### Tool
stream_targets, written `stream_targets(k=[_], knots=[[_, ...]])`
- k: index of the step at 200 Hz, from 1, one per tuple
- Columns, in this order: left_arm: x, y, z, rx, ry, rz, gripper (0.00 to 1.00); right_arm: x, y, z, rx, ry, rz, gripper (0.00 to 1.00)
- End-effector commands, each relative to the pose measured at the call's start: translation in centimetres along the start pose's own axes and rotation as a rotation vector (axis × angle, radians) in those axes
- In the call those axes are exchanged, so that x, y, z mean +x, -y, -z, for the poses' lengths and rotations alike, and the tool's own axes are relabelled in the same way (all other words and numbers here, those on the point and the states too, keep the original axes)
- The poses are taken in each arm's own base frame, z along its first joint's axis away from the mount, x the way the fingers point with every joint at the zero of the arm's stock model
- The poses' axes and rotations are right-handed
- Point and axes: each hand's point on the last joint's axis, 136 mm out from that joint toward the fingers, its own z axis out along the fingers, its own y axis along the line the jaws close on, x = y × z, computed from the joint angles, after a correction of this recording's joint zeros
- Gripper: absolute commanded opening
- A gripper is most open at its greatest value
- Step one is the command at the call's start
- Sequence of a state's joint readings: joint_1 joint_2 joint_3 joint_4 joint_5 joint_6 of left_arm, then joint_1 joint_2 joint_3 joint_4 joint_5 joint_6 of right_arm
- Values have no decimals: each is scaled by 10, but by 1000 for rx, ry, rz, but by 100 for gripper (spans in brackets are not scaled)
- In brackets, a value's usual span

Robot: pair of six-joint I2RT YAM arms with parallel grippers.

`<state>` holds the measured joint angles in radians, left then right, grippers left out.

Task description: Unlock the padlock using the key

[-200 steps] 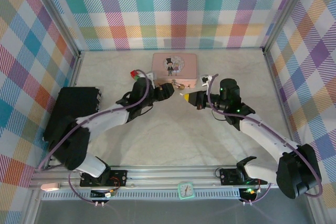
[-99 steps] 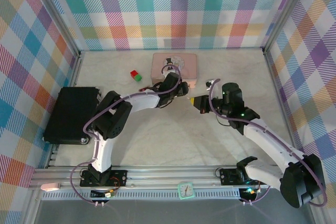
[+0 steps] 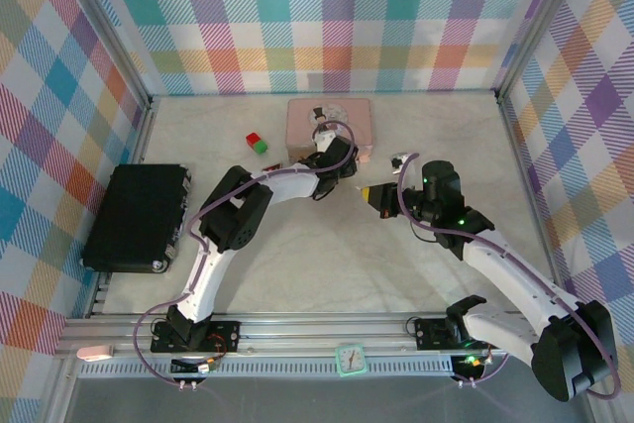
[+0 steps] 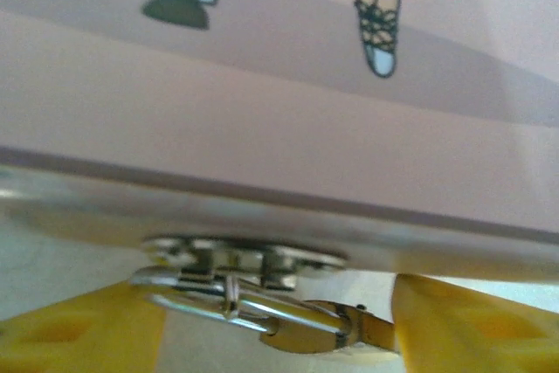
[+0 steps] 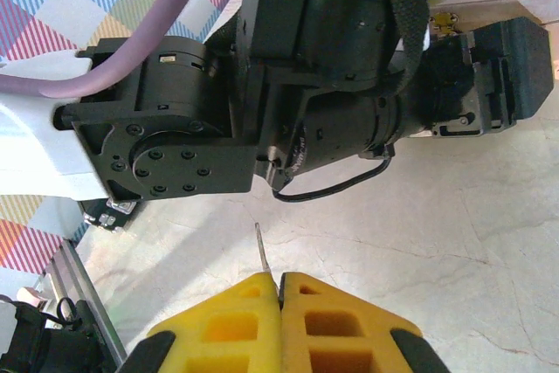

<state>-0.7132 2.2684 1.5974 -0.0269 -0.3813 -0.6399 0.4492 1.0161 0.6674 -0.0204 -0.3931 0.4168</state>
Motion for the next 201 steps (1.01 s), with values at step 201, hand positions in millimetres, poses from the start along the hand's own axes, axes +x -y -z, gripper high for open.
stream_targets(k=[201], knots=[[4, -77, 60, -50, -81, -119, 65, -7, -1, -13, -18, -29, 20, 0]])
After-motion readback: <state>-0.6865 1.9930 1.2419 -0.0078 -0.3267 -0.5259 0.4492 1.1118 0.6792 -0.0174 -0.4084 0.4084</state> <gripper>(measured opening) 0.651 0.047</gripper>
